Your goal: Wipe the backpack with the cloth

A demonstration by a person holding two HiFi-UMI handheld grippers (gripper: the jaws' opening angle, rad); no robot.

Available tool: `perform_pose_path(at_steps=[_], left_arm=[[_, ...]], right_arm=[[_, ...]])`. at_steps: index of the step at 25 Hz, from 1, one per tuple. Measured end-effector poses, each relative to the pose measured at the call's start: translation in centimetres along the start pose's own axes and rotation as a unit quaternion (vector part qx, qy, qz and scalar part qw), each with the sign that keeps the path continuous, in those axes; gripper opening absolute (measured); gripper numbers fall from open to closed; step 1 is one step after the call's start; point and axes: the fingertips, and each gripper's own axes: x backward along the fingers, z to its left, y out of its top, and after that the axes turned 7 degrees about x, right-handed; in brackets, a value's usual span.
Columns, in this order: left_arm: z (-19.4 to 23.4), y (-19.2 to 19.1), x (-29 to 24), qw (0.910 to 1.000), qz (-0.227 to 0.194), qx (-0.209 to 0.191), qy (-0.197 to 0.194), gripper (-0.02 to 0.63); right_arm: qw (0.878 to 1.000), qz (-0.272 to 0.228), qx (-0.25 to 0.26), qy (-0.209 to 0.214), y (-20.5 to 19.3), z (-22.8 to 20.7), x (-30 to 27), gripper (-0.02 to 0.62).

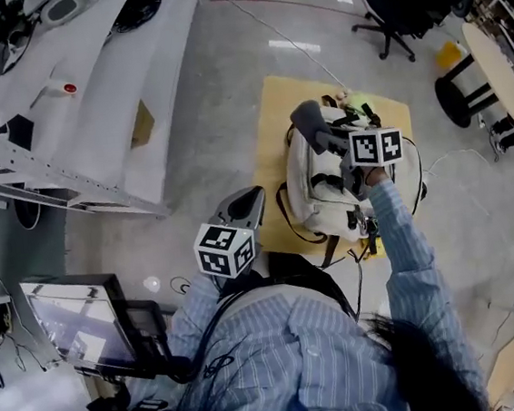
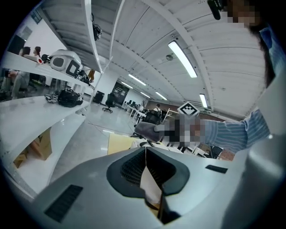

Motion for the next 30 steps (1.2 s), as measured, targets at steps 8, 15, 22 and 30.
perform_pose_path(at_steps=[8,15,22,30], left_arm=[[0.9,0.6,-3.8,0.9951,-0.039,0.022,0.088,0.008],[2.2,0.0,-3.2,0.9895,-0.037,0.037,0.135,0.008],[2.5,0.3,-3.0,0.9921,-0.030,0.031,0.118,0.008],[4.4,1.2,-0.2,0.9972,-0.013,0.026,0.069,0.008]], right_arm=[[0.990,0.140,-0.015,0.019,2.3,-9.6,-9.4,0.115],[0.976,0.215,-0.048,-0.001,1.7,-12.5,-13.9,0.115],[0.963,0.245,-0.112,0.016,0.2,-10.3,-13.6,0.112],[0.956,0.232,-0.182,0.005,-3.7,-5.4,-12.2,0.110]])
